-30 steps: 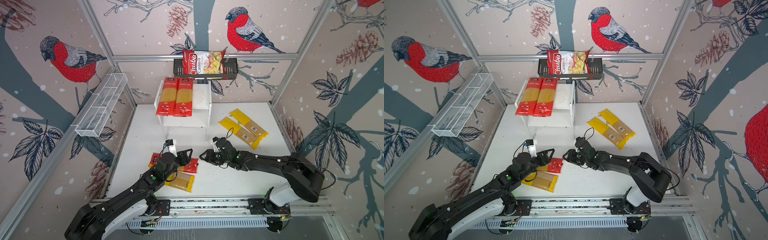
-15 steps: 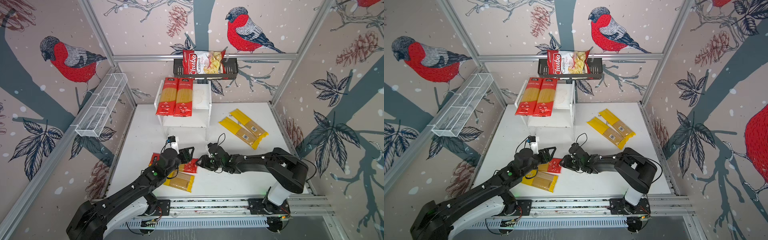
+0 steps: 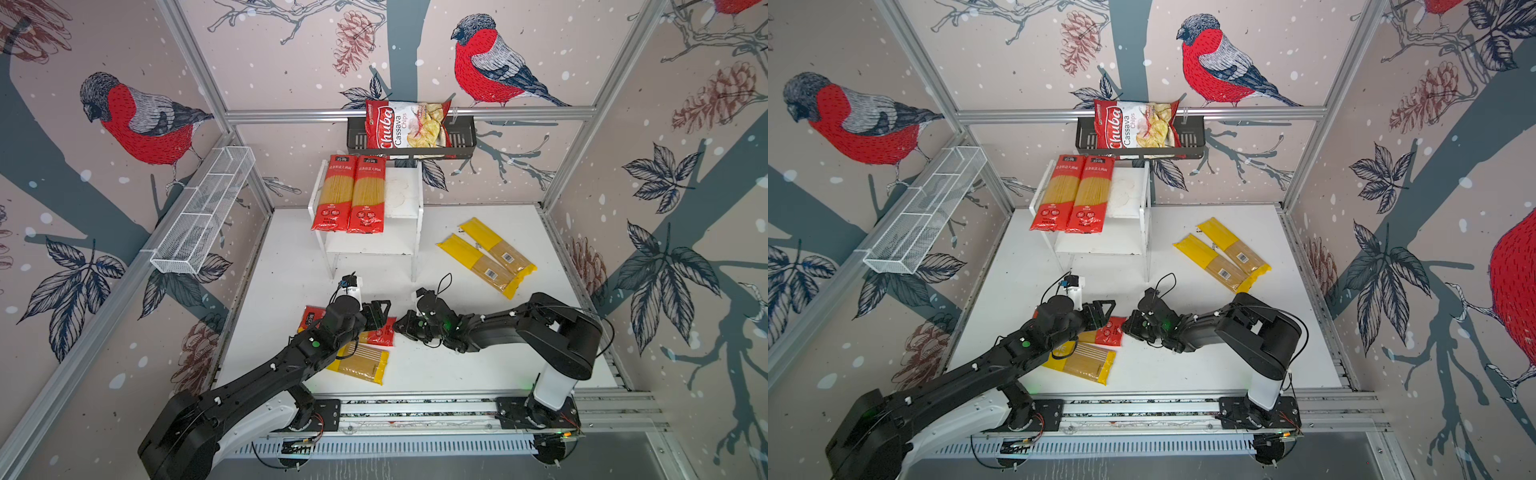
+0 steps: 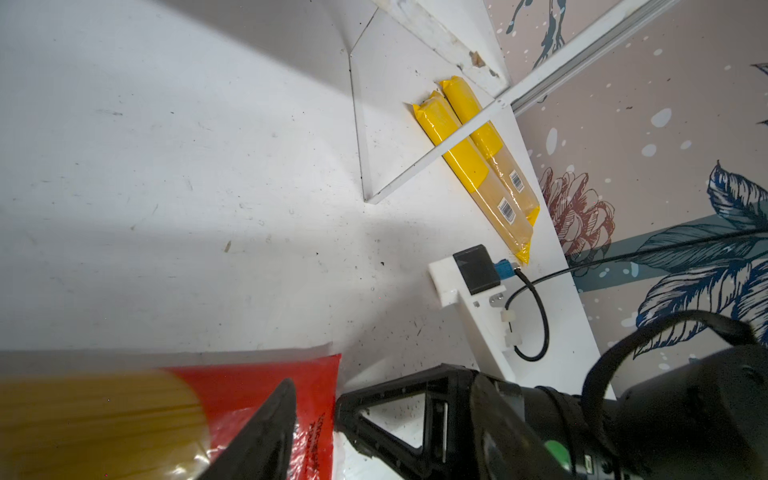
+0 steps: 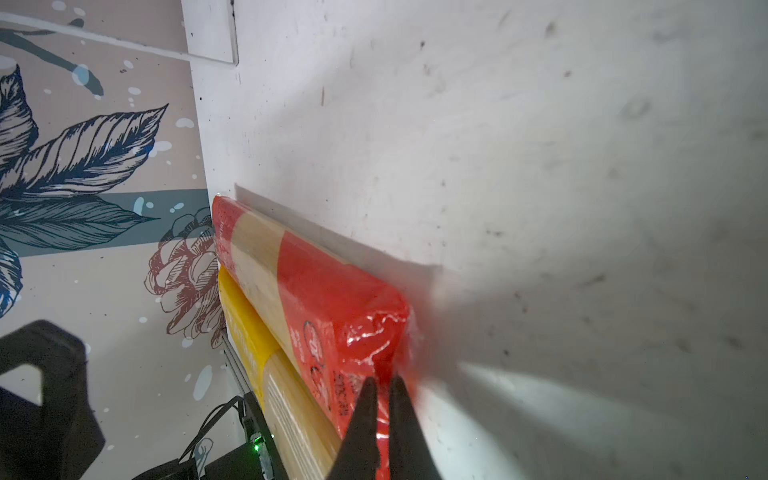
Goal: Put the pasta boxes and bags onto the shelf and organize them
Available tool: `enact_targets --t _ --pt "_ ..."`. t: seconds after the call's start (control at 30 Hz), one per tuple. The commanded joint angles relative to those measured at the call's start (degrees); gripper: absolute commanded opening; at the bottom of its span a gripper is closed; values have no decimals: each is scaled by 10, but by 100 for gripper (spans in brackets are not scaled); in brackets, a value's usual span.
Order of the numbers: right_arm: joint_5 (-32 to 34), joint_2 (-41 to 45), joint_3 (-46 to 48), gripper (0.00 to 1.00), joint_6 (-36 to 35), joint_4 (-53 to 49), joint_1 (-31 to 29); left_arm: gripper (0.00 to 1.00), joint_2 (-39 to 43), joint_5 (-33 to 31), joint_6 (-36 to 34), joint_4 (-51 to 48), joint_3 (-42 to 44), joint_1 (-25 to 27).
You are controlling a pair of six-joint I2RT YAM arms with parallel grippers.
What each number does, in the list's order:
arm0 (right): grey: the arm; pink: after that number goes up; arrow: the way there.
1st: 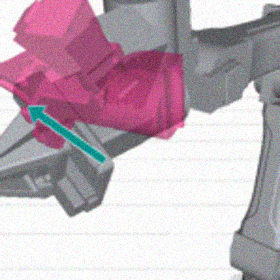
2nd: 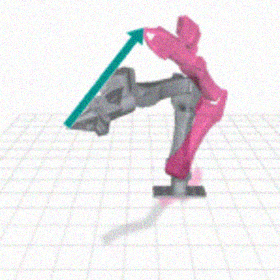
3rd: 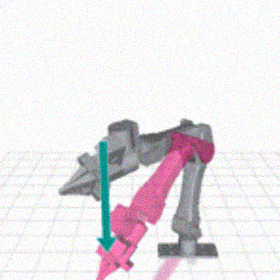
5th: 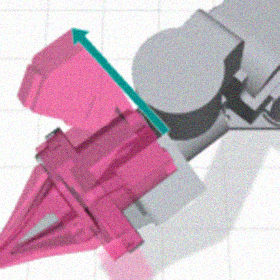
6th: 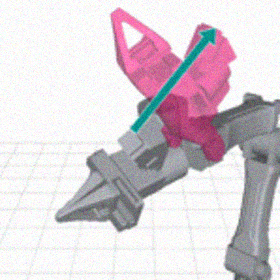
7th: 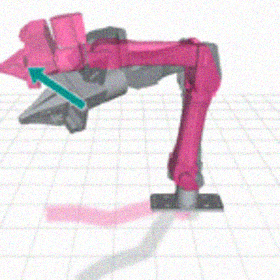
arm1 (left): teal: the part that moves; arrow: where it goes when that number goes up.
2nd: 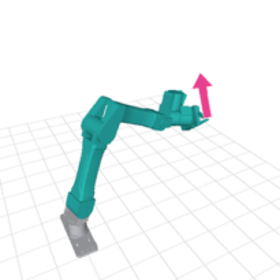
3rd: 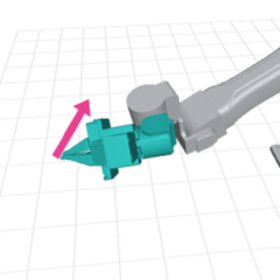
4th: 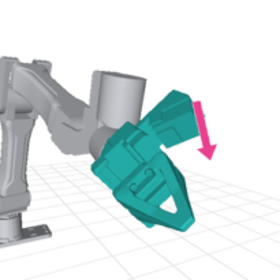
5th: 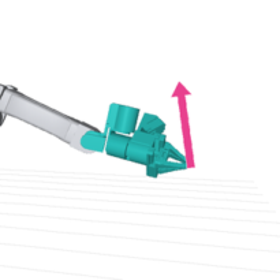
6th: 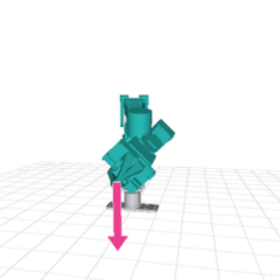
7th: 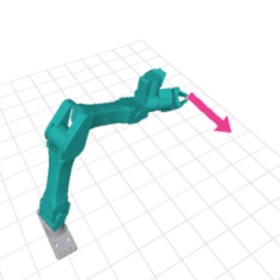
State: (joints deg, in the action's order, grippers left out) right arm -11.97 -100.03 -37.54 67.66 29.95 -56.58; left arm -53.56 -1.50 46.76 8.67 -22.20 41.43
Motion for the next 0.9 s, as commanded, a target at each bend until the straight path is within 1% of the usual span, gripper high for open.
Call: enact_targets --t 0.0,0.17,0.23,0.27,0.33,0.4,0.47,0.57,0.8,0.87 --pt "-9 26 12 5 2 35 11 65 10 -3 29 44 13 6" --pt "-5 84 53 1 -13 11 40 66 35 -37 32 37 22 27" --pt "-14 99 72 1 -16 8 55 66 36 -43 35 41 26 33" --pt "-21 105 77 3 -19 3 60 66 36 -45 38 47 30 35" --pt "-27 107 77 11 -26 -9 62 66 35 -51 44 66 40 35" --pt "-27 101 69 19 -28 -23 55 66 31 -63 43 79 48 36" --pt "-28 88 61 23 -23 -24 47 66 27 -73 41 80 51 36" --pt "-32 60 41 26 -12 -15 32 66 28 -80 39 86 56 36" --pt "-39 -17 -6 27 17 16 5 67 48 -97 17 69 59 36" --pt "-36 -29 -15 22 25 17 1 67 54 -102 16 71 65 36"
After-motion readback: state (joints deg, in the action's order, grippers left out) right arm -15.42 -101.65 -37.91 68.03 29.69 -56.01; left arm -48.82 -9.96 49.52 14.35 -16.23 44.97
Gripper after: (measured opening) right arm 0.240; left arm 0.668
